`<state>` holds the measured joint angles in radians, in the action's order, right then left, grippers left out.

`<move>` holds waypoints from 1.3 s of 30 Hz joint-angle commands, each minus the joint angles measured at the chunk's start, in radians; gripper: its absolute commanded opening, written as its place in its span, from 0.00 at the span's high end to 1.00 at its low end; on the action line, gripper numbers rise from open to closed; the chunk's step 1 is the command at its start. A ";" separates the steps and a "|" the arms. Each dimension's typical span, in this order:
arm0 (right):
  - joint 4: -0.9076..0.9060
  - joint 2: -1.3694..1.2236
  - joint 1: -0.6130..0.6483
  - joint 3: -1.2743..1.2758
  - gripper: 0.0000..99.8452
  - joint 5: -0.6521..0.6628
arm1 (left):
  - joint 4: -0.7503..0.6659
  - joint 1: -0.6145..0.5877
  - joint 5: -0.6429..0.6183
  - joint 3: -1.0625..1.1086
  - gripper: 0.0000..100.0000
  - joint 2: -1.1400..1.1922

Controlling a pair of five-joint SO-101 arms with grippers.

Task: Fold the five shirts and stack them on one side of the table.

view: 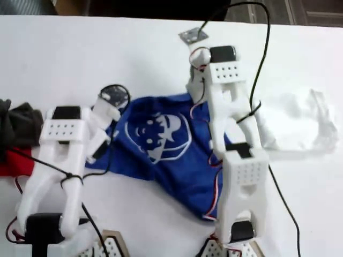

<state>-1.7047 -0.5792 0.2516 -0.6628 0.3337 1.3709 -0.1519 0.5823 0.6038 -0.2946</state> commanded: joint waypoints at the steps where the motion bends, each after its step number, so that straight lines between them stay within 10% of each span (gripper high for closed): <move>1: 0.067 0.186 0.077 0.273 0.98 -0.002 | 0.011 0.006 -0.002 -0.008 0.97 -0.040; 11: 0.367 0.446 0.125 0.637 0.96 0.000 | 0.011 0.000 0.006 -0.007 0.97 -0.040; 19: 0.325 0.602 0.116 0.635 0.69 0.232 | 0.011 0.000 0.006 -0.007 0.97 -0.040; 39: 0.443 0.369 -0.047 0.641 0.72 0.434 | 0.012 0.000 0.006 -0.001 0.97 -0.040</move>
<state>-1.2797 -0.1987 0.2117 -0.0092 0.7511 1.3709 -0.1534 0.5823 0.6053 -0.2946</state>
